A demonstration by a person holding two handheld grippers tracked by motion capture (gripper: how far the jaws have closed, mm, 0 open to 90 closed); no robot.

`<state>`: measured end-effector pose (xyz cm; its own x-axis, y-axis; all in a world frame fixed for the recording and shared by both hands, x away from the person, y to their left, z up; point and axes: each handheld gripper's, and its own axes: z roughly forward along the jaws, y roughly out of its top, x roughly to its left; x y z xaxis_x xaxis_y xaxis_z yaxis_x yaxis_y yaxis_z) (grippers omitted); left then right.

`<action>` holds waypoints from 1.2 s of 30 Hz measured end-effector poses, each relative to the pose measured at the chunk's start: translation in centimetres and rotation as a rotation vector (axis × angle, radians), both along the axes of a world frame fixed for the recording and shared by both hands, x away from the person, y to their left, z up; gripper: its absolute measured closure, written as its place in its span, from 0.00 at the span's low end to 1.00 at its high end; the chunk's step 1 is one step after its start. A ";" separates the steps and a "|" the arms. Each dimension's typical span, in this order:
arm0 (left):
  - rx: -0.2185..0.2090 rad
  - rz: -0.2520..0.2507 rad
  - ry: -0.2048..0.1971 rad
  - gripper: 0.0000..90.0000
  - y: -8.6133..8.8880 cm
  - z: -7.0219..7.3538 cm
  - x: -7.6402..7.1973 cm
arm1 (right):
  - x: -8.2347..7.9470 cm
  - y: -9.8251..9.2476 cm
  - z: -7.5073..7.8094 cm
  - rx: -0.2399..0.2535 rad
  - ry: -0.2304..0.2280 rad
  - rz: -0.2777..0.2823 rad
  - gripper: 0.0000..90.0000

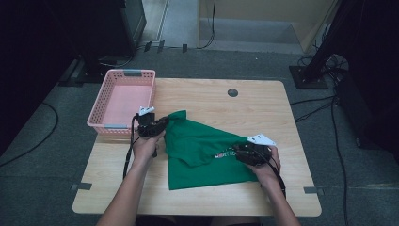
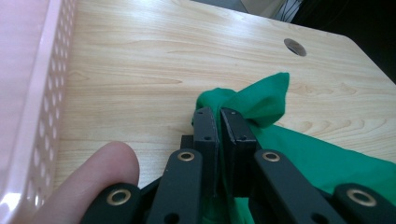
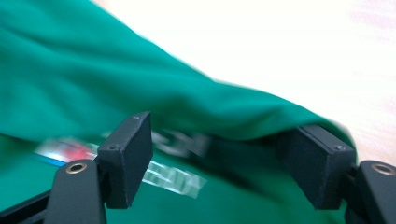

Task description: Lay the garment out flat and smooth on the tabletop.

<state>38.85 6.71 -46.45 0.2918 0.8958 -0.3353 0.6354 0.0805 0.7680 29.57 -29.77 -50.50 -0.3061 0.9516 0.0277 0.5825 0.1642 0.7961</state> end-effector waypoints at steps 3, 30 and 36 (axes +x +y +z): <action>-0.004 -0.001 0.005 0.96 -0.2 -0.1 0.1 | -1.0 1.9 1.6 0.017 -0.060 0.063 0.33; -0.019 0.026 -0.003 0.96 1.4 0.2 0.2 | -2.6 0.6 0.3 0.001 0.010 0.111 0.47; -0.017 0.023 -0.007 0.96 1.1 0.2 0.2 | -3.5 -2.1 0.8 0.011 0.000 0.061 0.46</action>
